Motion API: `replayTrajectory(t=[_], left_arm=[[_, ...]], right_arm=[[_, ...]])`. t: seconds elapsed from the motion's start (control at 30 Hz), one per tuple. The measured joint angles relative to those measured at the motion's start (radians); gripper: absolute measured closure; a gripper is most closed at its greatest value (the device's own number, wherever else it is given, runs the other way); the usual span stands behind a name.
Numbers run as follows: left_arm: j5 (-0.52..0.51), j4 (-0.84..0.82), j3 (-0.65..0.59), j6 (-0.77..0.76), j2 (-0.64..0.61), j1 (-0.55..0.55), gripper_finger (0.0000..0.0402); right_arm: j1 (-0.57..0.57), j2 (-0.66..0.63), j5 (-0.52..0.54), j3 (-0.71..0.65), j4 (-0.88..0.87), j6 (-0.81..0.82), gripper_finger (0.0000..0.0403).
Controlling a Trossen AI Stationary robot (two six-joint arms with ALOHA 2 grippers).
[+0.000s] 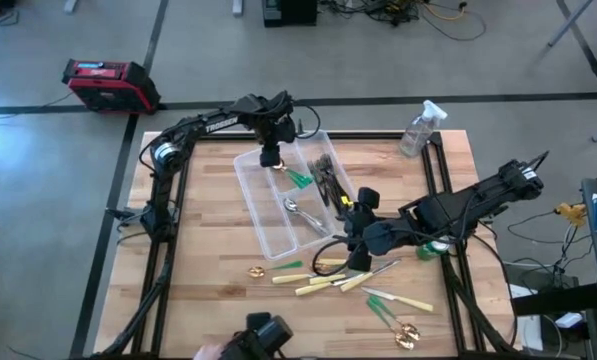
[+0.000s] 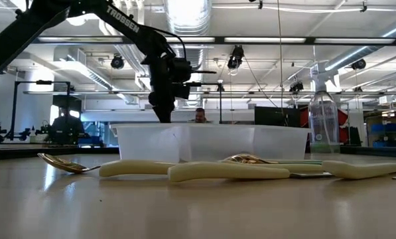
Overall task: Sort silverware
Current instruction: Put the gold spoon into the transparent silverware tray
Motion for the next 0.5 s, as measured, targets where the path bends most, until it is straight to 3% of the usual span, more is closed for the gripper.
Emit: replayTrajectory(t=[0.2,0.4,0.5], left_arm=[[0.06,-0.005,-0.002,-0.049,-0.052,0.0,0.0276],[0.348,0.04,-0.002,-0.121,-0.113,-0.002,0.0283],[0.506,0.062,-0.002,-0.111,-0.134,-0.004,0.0284]], right_arm=[[0.001,0.0,-0.001,-0.046,0.0,0.001,0.0223],[0.009,0.029,-0.025,-0.169,0.026,0.045,0.0224],[0.011,0.055,-0.059,-0.258,0.148,0.044,0.0226]])
